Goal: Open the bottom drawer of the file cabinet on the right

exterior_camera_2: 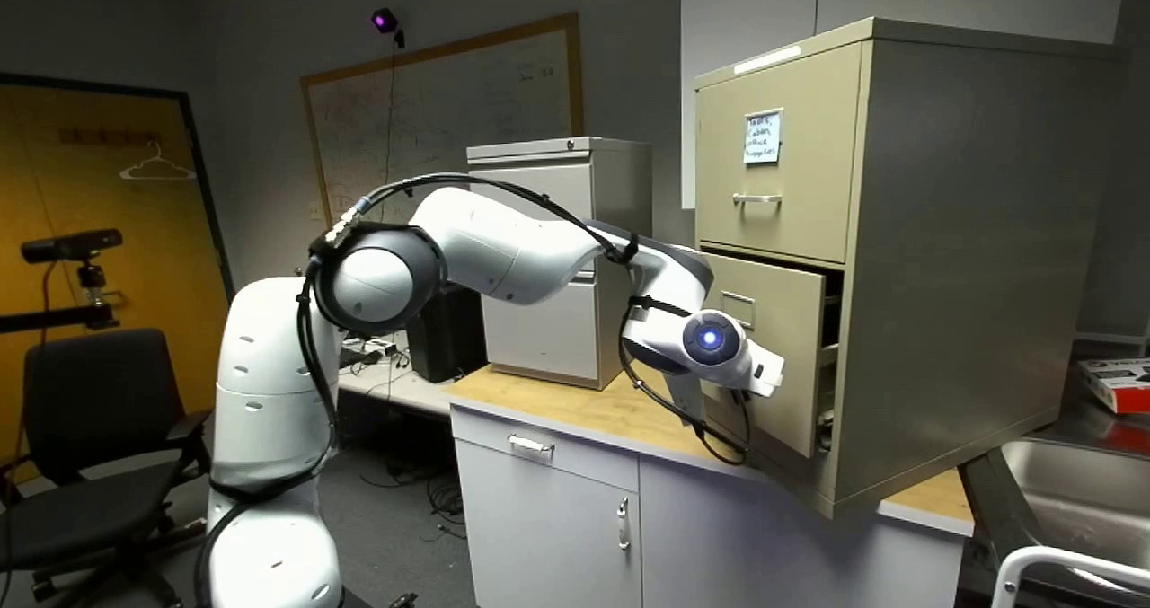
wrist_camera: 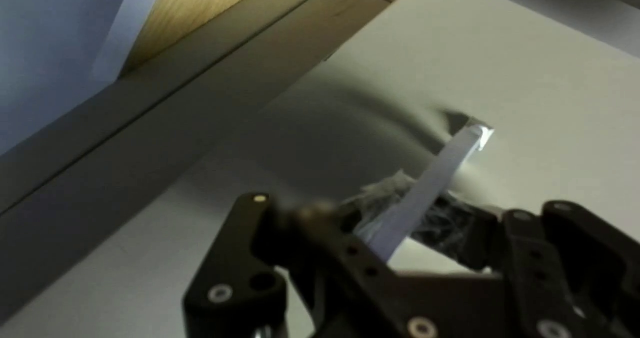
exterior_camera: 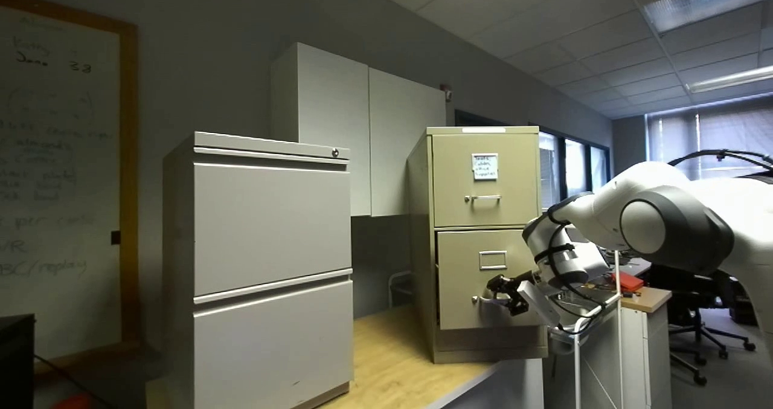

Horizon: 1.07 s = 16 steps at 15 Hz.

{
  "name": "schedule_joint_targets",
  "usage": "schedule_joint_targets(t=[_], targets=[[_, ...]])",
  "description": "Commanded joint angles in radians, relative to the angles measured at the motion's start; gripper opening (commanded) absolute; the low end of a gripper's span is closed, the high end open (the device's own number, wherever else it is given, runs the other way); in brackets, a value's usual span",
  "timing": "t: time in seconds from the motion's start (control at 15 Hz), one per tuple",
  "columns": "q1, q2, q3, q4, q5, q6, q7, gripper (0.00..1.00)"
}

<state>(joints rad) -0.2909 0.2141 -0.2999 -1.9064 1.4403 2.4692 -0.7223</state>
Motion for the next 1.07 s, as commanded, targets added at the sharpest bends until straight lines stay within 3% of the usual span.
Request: schedule_joint_targets(t=[0.0,0.53,1.0], targets=[[0.022,-0.109,0.032,-0.214,-0.054,-0.035,0.003,0.04],[0.041,-0.269,0.049,-0.401,-0.160,0.007,0.022,0.04],[0.040,-0.445,0.067,-0.585,-0.310,0.036,0.174,0.04]])
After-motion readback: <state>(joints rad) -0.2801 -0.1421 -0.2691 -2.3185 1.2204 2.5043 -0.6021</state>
